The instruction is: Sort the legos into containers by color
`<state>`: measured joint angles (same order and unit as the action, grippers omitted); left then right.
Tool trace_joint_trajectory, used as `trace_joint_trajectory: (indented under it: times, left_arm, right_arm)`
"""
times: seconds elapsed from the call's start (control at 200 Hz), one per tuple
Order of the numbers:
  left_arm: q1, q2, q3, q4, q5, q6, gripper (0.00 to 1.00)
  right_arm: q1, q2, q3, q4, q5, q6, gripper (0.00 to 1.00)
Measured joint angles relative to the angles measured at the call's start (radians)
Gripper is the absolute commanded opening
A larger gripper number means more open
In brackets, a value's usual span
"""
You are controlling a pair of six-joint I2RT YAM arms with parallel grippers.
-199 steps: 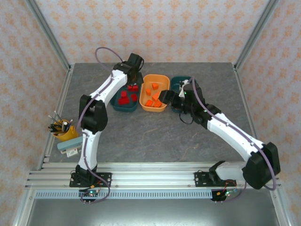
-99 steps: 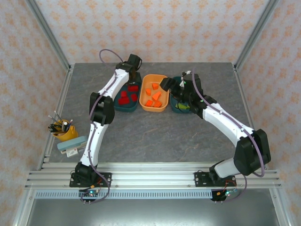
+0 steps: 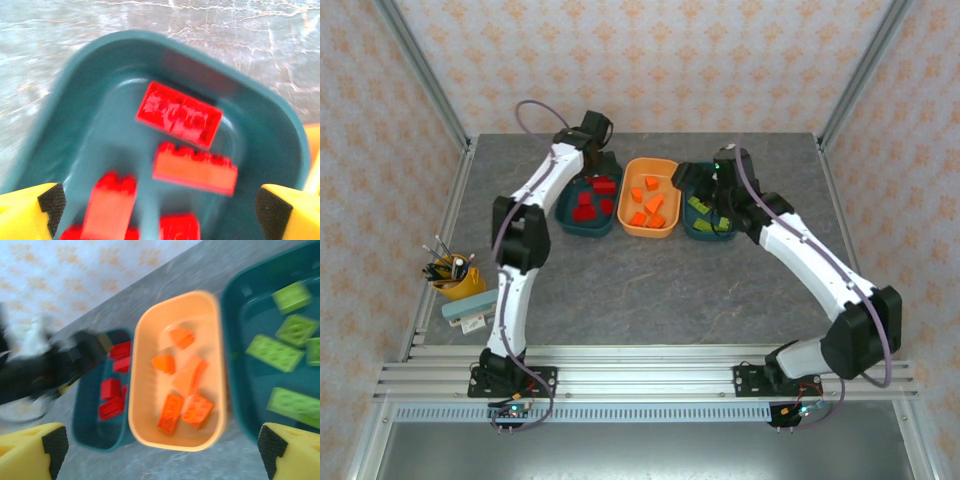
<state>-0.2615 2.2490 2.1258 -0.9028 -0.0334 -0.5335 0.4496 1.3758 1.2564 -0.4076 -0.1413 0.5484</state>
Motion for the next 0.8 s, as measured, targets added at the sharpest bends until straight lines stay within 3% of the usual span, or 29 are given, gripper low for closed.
trace_joint_trajectory:
  times: [0.175,0.26,0.35,0.42,0.6,0.801]
  left_arm:
    - [-0.05,-0.526,-0.428,0.118,-0.009,-0.007,1.0]
    - [-0.142,-0.74,-0.598,0.163,-0.066,0.013,1.0]
    - [-0.249,-0.867,-0.743,0.164,-0.169,0.016,1.0]
    - [-0.288,-0.927,-0.872,0.169,-0.254,0.003,1.0]
    - [-0.268,-1.123,-1.275,0.279,-0.387,0.041,1.0]
    - [-0.175,-1.247,-1.464,0.483,-0.394,0.137,1.0]
  right_arm:
    - [-0.045,-0.143,0.011,-0.217,0.19,-0.071,1.0]
    - [-0.044,-0.245,-0.064,-0.279,0.302,-0.073,1.0]
    - [-0.046,-0.336,-0.172,-0.312,0.447,-0.064,1.0]
    - [-0.048,-0.403,-0.302,-0.267,0.536,-0.08,1.0]
    - [-0.053,-0.521,-0.659,0.004,0.707,-0.191,1.0]
    - [-0.14,-0.418,-0.756,0.235,0.694,-0.311,1.0]
